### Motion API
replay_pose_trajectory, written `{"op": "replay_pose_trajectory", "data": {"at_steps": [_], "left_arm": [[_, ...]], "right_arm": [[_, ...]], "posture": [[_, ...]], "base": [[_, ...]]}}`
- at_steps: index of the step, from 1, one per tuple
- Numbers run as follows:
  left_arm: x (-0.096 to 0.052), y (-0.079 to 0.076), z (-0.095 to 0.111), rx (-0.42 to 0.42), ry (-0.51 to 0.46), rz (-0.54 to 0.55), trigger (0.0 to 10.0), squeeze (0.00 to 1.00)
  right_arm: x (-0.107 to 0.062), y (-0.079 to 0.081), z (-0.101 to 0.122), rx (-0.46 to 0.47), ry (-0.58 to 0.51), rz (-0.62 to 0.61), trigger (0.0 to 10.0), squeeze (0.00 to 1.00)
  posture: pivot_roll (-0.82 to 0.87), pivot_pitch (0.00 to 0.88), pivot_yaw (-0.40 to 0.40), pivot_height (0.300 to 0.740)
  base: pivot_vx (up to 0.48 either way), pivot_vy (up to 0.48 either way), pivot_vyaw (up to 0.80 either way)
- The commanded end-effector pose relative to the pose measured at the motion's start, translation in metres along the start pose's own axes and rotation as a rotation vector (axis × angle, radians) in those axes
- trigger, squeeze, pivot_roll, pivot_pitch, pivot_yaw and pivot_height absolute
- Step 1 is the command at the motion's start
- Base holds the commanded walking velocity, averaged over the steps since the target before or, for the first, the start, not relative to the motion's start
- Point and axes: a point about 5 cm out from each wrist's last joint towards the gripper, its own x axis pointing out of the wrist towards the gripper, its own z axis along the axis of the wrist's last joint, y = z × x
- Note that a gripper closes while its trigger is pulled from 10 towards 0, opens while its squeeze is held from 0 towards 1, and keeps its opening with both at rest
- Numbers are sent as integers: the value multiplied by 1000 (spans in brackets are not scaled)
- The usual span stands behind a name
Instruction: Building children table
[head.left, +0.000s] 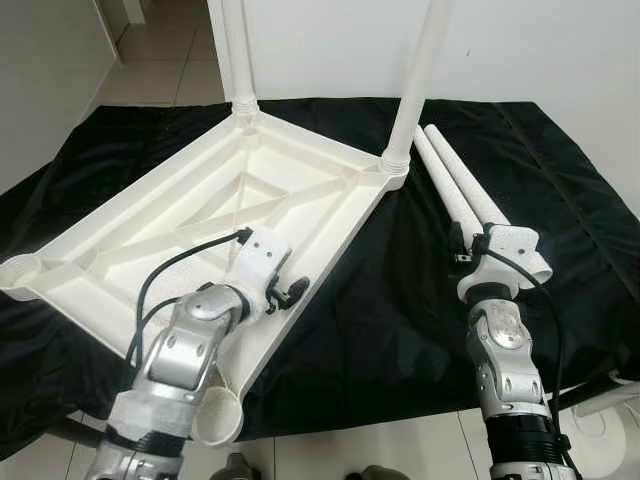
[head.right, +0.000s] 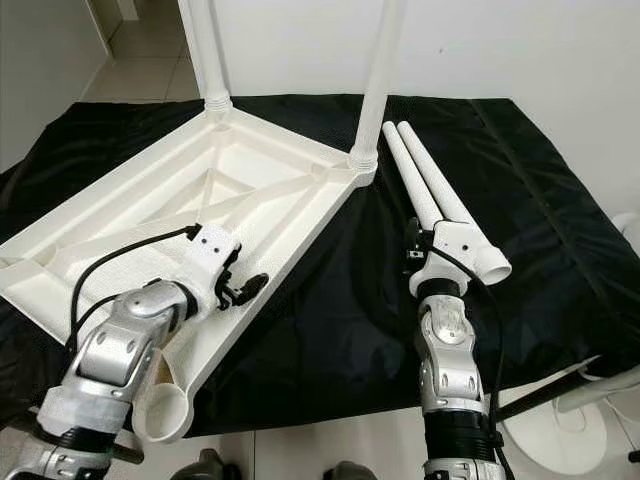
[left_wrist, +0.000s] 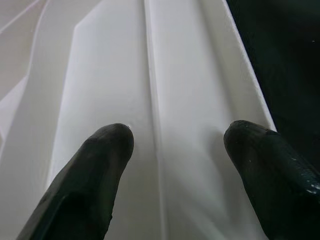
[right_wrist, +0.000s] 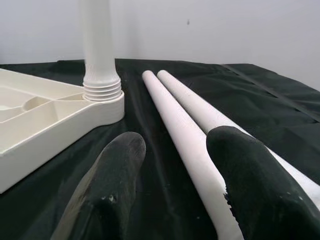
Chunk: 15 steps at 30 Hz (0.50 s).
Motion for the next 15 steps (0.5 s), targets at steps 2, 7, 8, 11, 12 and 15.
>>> {"op": "replay_pose_trajectory", "data": {"at_steps": [2, 7, 8, 11, 12, 15], "left_arm": [[3, 14, -4, -34, 54, 245, 10000, 0], [7, 13, 0, -75, 50, 270, 9333, 0], [8, 14, 0, -87, 53, 288, 3961, 0], [10, 15, 1, -107, 69, 315, 0, 0], [11, 17, 1, -108, 71, 337, 0, 0], [12, 20, 2, -114, 81, 380, 0, 0]], "right_arm": [[1, 1, -3, 2, 18, 10, 10000, 0], [1, 3, -3, 4, 18, 15, 10000, 0], [1, 4, -3, 5, 18, 18, 10000, 0], [1, 5, -2, 5, 17, 23, 10000, 0], [1, 5, -2, 5, 17, 24, 10000, 0], [1, 5, -2, 5, 16, 25, 10000, 0]], "posture": [[-67, 36, 7, 740], [-70, 33, 6, 740], [-73, 30, 3, 740], [-75, 30, 4, 740], [-76, 30, 3, 740], [-79, 29, 4, 740]], "base": [[0, 0, 0], [0, 0, 0], [0, 0, 0], [0, 0, 0], [0, 0, 0], [0, 0, 0]]}}
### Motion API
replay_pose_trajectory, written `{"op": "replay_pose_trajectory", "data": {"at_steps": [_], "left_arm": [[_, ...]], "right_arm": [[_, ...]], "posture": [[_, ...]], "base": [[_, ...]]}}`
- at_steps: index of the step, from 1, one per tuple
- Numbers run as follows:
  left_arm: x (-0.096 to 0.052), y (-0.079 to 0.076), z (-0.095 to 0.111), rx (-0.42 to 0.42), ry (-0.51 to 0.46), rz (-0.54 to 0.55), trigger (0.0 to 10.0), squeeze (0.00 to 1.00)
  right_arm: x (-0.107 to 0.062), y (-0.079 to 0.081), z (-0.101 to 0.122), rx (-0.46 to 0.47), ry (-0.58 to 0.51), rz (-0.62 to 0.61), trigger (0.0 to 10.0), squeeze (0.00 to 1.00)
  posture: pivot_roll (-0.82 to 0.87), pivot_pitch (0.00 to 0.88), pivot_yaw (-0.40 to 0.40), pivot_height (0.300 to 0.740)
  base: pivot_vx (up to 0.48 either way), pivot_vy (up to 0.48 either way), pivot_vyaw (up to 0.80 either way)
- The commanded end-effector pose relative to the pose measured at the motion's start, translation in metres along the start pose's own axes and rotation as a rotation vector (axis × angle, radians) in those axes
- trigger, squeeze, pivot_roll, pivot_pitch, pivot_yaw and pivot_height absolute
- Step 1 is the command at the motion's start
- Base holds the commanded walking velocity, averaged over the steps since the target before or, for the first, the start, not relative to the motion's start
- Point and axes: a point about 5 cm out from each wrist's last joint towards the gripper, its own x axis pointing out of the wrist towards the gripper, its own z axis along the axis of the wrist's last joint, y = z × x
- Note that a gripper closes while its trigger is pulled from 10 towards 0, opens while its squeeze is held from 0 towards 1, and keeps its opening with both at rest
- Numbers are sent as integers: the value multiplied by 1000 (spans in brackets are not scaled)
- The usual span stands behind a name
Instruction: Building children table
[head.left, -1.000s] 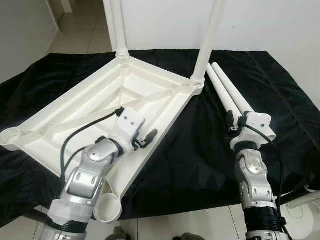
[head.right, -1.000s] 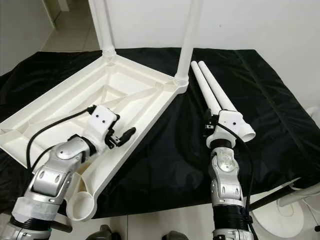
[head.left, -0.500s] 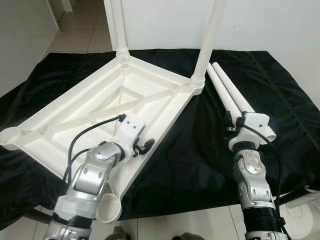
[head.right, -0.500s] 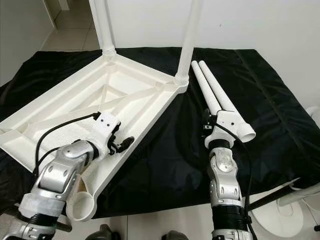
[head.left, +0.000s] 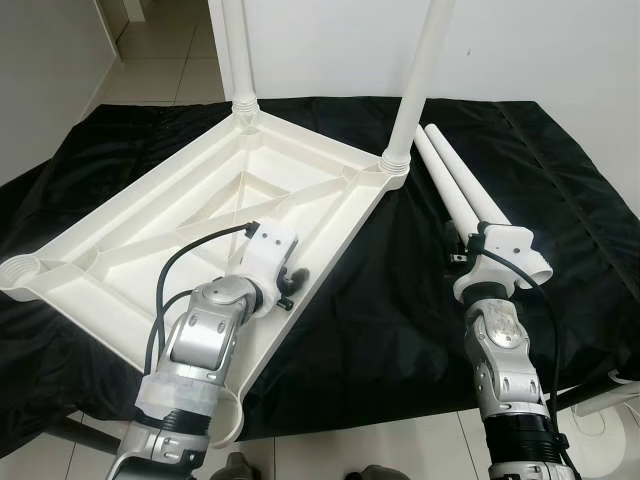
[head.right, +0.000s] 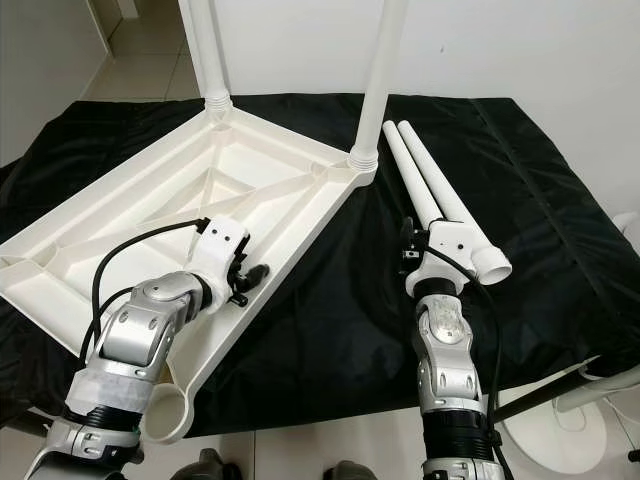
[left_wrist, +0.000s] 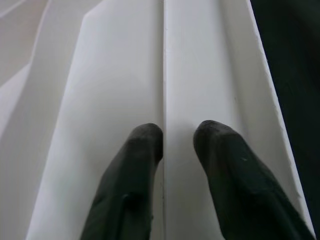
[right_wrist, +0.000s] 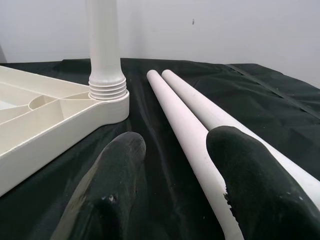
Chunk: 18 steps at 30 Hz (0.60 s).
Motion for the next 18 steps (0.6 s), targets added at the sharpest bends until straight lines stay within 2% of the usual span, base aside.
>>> {"op": "replay_pose_trajectory", "data": {"at_steps": [1, 4, 10, 17, 18], "left_arm": [[0, 15, -5, 0, 36, 194, 0, 0], [3, 21, -5, -37, 47, 268, 0, 0], [6, 26, 0, -63, 42, 331, 0, 0], [14, 24, 10, -79, 17, 367, 0, 0], [16, 21, 14, -80, 5, 364, 5137, 0]], "right_arm": [[1, 2, -2, 4, 16, 8, 10000, 0], [1, 2, -1, 3, 13, 7, 10000, 0], [1, 3, -1, 7, 13, 7, 10000, 0], [1, 3, -1, 9, 14, 7, 10000, 0], [1, 3, -1, 9, 13, 6, 10000, 0]], "posture": [[-79, 29, 4, 740], [-84, 28, 7, 740], [-82, 29, 6, 740], [-85, 38, 6, 740], [-87, 40, 7, 740]], "base": [[0, 0, 0], [0, 0, 0], [0, 0, 0], [0, 0, 0], [0, 0, 0]]}}
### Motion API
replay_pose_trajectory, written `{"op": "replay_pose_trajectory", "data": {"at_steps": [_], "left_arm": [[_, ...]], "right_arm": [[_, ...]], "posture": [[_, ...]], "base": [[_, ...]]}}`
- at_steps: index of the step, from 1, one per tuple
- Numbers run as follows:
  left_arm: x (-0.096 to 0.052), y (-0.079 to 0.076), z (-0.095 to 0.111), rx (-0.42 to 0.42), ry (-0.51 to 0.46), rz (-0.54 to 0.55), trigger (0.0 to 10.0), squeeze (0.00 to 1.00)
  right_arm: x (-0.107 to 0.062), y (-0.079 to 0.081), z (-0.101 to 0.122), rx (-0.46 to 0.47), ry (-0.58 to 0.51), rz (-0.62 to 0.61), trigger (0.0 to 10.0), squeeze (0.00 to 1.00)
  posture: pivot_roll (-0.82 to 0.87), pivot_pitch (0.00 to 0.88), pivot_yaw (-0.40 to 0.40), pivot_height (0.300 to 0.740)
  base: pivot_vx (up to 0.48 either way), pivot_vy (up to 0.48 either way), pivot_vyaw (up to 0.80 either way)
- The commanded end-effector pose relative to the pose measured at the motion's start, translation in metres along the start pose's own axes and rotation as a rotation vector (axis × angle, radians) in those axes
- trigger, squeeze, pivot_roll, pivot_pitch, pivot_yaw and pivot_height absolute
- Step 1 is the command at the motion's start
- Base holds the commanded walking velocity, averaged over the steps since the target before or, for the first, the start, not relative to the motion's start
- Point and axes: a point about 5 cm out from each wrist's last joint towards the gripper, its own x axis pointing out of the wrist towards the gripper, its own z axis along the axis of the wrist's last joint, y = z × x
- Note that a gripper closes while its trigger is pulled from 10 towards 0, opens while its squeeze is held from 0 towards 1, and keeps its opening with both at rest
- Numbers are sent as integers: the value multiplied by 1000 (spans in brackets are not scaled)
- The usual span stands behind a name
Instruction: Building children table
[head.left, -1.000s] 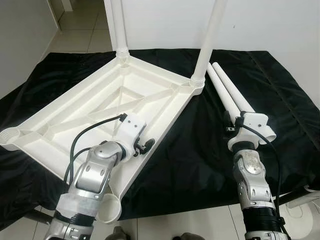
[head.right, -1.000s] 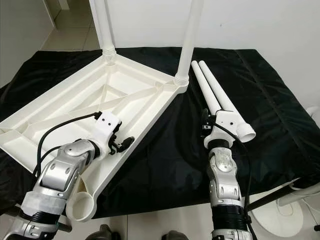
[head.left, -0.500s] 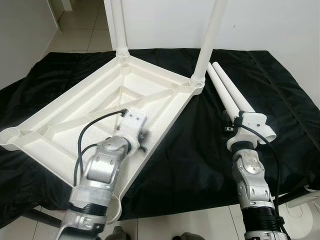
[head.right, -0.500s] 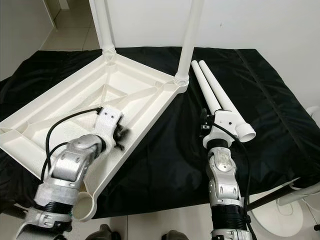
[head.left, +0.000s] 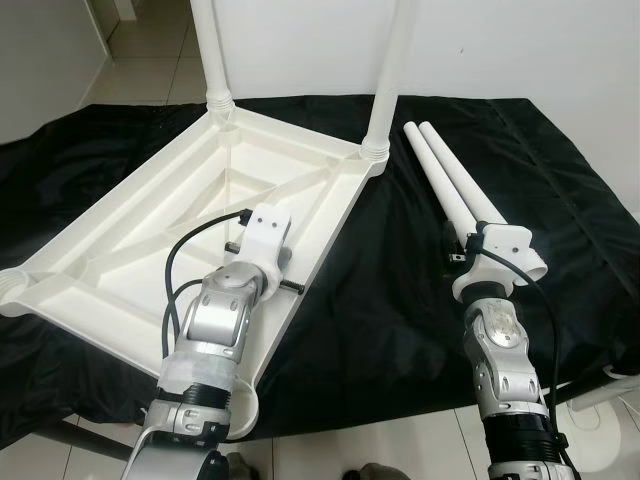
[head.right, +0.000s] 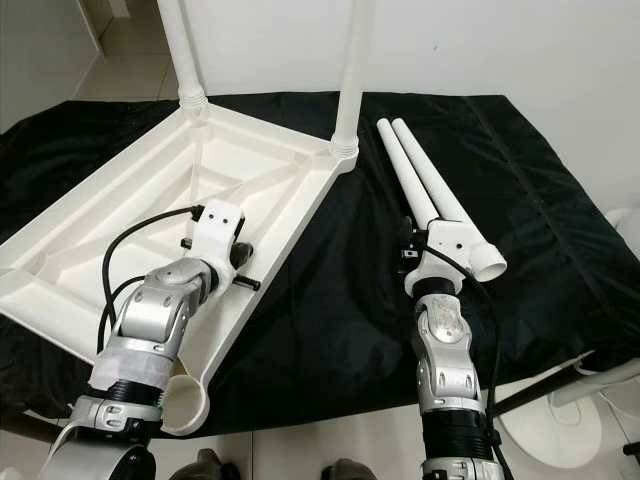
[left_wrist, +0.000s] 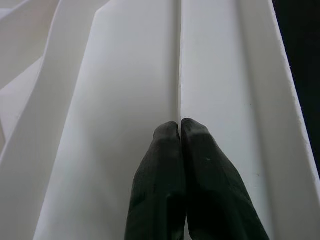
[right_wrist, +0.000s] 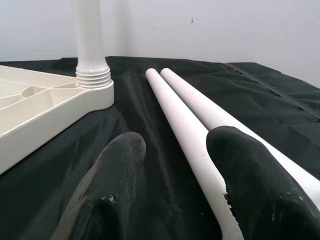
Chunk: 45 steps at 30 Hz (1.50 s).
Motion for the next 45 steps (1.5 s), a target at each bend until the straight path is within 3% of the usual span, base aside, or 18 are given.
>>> {"op": "replay_pose_trajectory", "data": {"at_steps": [1, 2, 4, 6, 7, 8, 9, 10, 16, 17, 25, 26, 29, 30, 34, 39, 45], "left_arm": [[-2, 18, 6, -6, -25, 347, 5137, 0], [0, 15, 10, 3, -43, 340, 10000, 0], [3, 6, 21, 56, -104, 310, 10000, 0], [3, 6, 21, 56, -104, 310, 10000, 0], [3, -3, 28, 48, -159, 240, 10000, 0], [3, -3, 28, 48, -159, 240, 10000, 0], [1, -12, 34, 18, -209, 154, 10000, 1000], [-3, -21, 39, -9, -266, 48, 10000, 1000], [-7, -26, 44, 11, -306, 12, 10000, 1000], [-13, -31, 48, 31, -348, -41, 10000, 0], [-31, -43, 55, 108, -465, -189, 10000, 0], [-36, -43, 54, 111, -484, -217, 10000, 0], [-39, -44, 53, 109, -494, -233, 10000, 0], [-42, -45, 52, 115, -504, -253, 10000, 0], [-42, -45, 52, 115, -504, -253, 10000, 0], [-45, -54, 44, 124, -484, -287, 10000, 0], [-46, -56, 43, 102, -476, -303, 10000, 0]], "right_arm": [[1, 1, -1, 7, 11, -1, 10000, 0], [1, 1, -1, 7, 11, -2, 10000, 0], [1, 0, -1, 7, 12, -7, 10000, 0], [1, 0, -1, 7, 12, -7, 10000, 0], [1, -1, -1, 7, 12, -9, 10000, 0], [1, -1, -1, 7, 12, -9, 10000, 0], [0, -1, -1, 7, 13, -11, 10000, 0], [0, -1, -1, 8, 12, -15, 10000, 0], [-1, -1, -2, 8, 14, -17, 10000, 0], [-1, -1, -3, 6, 16, -19, 10000, 0], [-2, -7, -5, -7, 22, -36, 10000, 0], [-2, -12, -6, -11, 24, -56, 10000, 902], [-2, -15, -6, -13, 26, -69, 10000, 902], [-2, -20, -7, -20, 27, -92, 10000, 1000], [-2, -20, -7, -20, 27, -92, 10000, 1000], [-2, -40, -8, -40, 39, -153, 10000, 1000], [-5, -45, -9, -30, 63, -143, 10000, 1000]], "posture": [[-87, 40, 7, 740], [-86, 42, 7, 740], [-87, 46, 9, 740], [-87, 46, 9, 740], [-87, 46, 9, 740], [-87, 46, 9, 740], [-87, 51, 13, 740], [-86, 50, 13, 740], [-83, 53, 15, 740], [-83, 53, 15, 740], [-74, 57, 12, 740], [-74, 57, 11, 740], [-74, 57, 11, 740], [-74, 57, 11, 740], [-74, 57, 11, 740], [-78, 66, 9, 740], [-86, 74, 3, 740]], "base": [[0, 0, 0], [0, 0, 0], [0, 0, 0], [0, 0, 0], [0, 0, 0], [0, 0, 0], [0, 0, 0], [0, 0, 0], [0, 0, 0], [0, 0, 0], [0, 0, 0], [0, 0, 0], [0, 0, 0], [0, 0, 0], [0, 0, 0], [0, 0, 0], [0, 0, 0]]}}
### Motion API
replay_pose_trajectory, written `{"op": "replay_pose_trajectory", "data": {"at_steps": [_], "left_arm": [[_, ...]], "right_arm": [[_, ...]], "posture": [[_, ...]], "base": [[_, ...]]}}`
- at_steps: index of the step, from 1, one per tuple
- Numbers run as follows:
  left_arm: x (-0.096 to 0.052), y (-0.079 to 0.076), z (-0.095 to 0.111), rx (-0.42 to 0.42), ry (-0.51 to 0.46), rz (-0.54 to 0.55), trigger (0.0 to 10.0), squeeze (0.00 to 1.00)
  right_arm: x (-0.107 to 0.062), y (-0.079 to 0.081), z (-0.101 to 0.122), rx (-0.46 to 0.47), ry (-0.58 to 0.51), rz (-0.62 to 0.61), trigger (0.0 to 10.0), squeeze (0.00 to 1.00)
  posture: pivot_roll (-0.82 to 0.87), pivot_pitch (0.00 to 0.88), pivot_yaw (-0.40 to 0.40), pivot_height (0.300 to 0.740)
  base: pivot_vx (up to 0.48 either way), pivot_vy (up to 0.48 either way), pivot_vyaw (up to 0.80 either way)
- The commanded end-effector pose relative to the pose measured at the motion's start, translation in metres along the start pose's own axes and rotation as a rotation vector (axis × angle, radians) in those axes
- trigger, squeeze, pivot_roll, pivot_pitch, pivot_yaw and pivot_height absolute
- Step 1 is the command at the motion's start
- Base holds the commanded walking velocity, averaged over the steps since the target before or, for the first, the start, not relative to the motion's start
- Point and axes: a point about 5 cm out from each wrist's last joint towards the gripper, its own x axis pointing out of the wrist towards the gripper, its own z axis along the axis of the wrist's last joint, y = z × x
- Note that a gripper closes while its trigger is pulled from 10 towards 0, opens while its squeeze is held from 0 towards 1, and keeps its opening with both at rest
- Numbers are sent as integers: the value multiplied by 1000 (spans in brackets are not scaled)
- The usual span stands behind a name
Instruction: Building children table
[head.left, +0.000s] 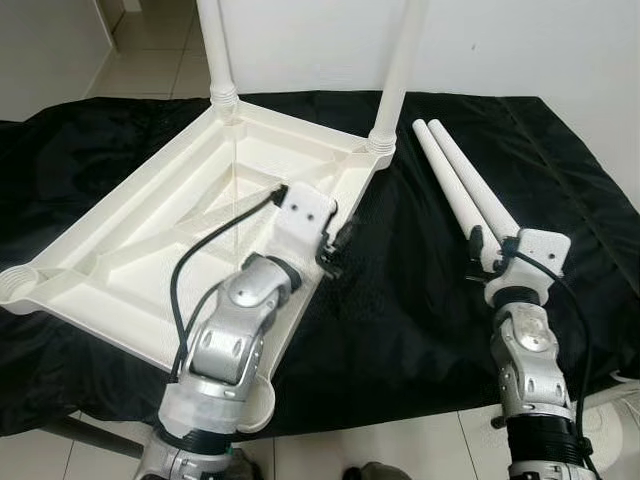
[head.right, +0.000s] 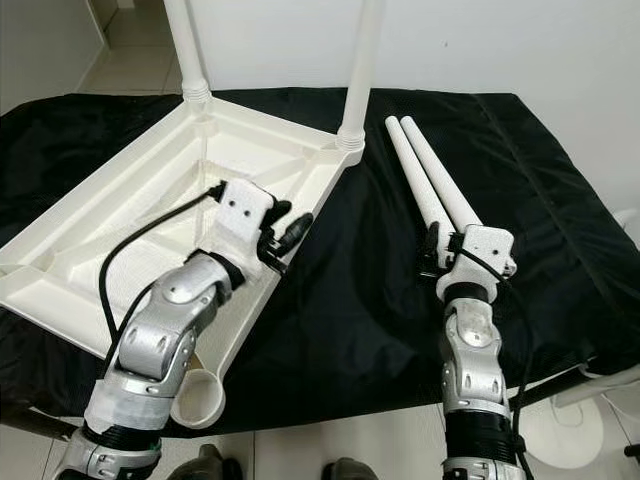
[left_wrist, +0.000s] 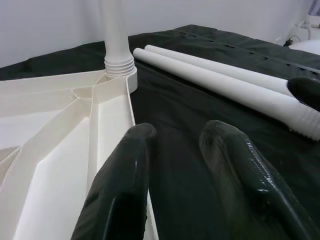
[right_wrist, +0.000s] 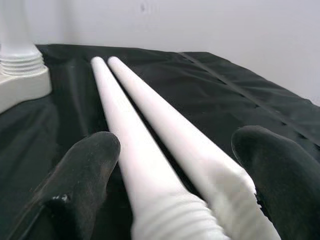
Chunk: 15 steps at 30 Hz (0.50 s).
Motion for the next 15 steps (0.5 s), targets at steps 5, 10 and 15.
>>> {"op": "replay_pose_trajectory", "data": {"at_steps": [5, 10, 15], "left_arm": [[0, -4, 2, -18, -8, -40, 10000, 0], [1, -8, 3, -19, -17, -45, 10000, 0], [5, -11, 7, -12, -37, -40, 10000, 0]], "right_arm": [[-4, -2, -8, 19, 50, 14, 10000, 725], [-8, -3, -15, 49, 98, 56, 10000, 0], [0, -6, -19, 77, 138, 125, 10000, 0]], "posture": [[-92, 75, 3, 740], [-102, 75, -4, 740], [-99, 70, -19, 740]], "base": [[0, 0, 0], [0, 0, 0], [0, 0, 0]]}}
